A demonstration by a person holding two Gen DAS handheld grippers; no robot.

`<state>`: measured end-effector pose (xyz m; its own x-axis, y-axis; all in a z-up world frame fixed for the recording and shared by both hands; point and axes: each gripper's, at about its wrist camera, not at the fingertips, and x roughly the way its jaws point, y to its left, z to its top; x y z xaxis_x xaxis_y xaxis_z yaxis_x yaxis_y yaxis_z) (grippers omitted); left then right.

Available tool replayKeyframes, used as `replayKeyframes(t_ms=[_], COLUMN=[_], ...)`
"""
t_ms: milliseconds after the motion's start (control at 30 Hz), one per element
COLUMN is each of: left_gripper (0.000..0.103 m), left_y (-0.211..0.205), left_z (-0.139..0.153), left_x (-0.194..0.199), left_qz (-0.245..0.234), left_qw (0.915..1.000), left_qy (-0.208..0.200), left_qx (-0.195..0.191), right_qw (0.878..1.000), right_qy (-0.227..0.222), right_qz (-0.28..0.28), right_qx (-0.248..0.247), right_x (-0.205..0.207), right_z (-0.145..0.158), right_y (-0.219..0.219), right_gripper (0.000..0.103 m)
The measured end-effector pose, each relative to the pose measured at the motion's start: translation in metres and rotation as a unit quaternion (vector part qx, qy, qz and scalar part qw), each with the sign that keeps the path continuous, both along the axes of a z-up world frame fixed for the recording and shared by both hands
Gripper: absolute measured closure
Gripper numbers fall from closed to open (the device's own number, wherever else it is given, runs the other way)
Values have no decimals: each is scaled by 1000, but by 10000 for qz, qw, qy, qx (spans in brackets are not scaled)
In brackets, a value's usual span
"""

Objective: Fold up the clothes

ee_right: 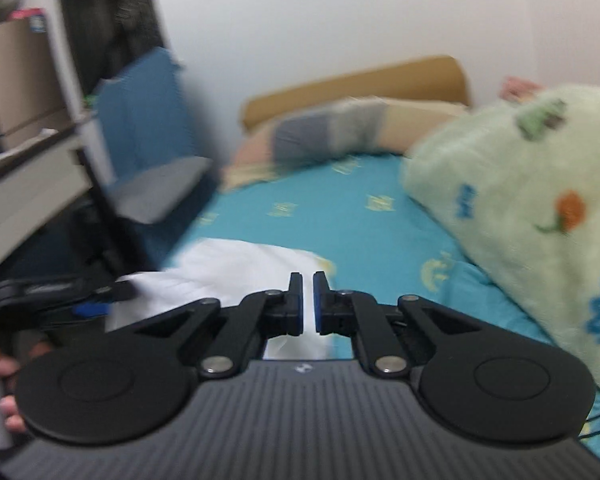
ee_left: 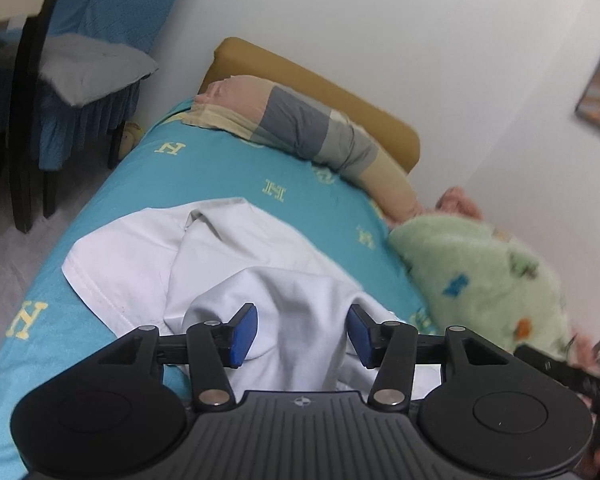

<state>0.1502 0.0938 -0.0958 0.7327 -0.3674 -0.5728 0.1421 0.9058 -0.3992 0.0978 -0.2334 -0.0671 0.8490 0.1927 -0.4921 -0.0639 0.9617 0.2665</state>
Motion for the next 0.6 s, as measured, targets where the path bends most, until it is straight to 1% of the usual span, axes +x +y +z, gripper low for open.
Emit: replayKeyframes(t_ms=[33, 100, 167, 200, 300, 333, 367, 433, 467, 500, 533, 567, 600], left_gripper=[51, 51, 50, 50, 53, 54, 54, 53, 51, 51, 45, 40, 39], left_y=[-5, -14, -23, -24, -21, -20, -20, -18, -17, -16, -16, -13, -10], left_z=[-3, -9, -15, -16, -16, -16, -17, -17, -17, -17, -17, -13, -7], left_x=[1, 7, 12, 16, 28, 32, 36, 44, 48, 52, 56, 53, 48], left_qz=[6, 10, 9, 22, 87, 108, 129, 172, 194, 215, 237, 246, 249], left_qw=[9998, 9981, 9944, 9935, 9930, 9928, 9927, 9923, 9921, 9918, 9916, 9915, 9914], left_qy=[0, -130, -287, -326, -384, -403, -423, -461, -480, -500, -519, -512, -490], left_qx=[183, 595, 1014, 1091, 1112, 1119, 1126, 1139, 1146, 1153, 1160, 1173, 1190], right_qw=[9998, 9983, 9980, 9983, 9982, 9975, 9966, 9942, 9919, 9892, 9858, 9811, 9753], right_qy=[186, 540, 603, 579, 332, 254, 161, -73, -179, -285, -403, -545, -655], right_qz=[-99, -189, -120, -36, 504, 659, 805, 1065, 1222, 1377, 1509, 1593, 1678], right_qx=[4, 107, 111, 70, -71, -91, -105, -155, -288, -420, -620, -949, -1277], right_x=[11, 32, 38, 34, 14, 7, 1, -12, -15, -18, -21, -23, -24], right_z=[-11, -32, -42, -43, -36, -34, -32, -31, -30, -29, -29, -31, -34], right_y=[-4, -9, 1, 9, 40, 48, 56, 71, 79, 88, 97, 107, 116], right_gripper=[95, 95, 93, 93, 89, 72, 45, 19, 22, 21, 21, 22, 22])
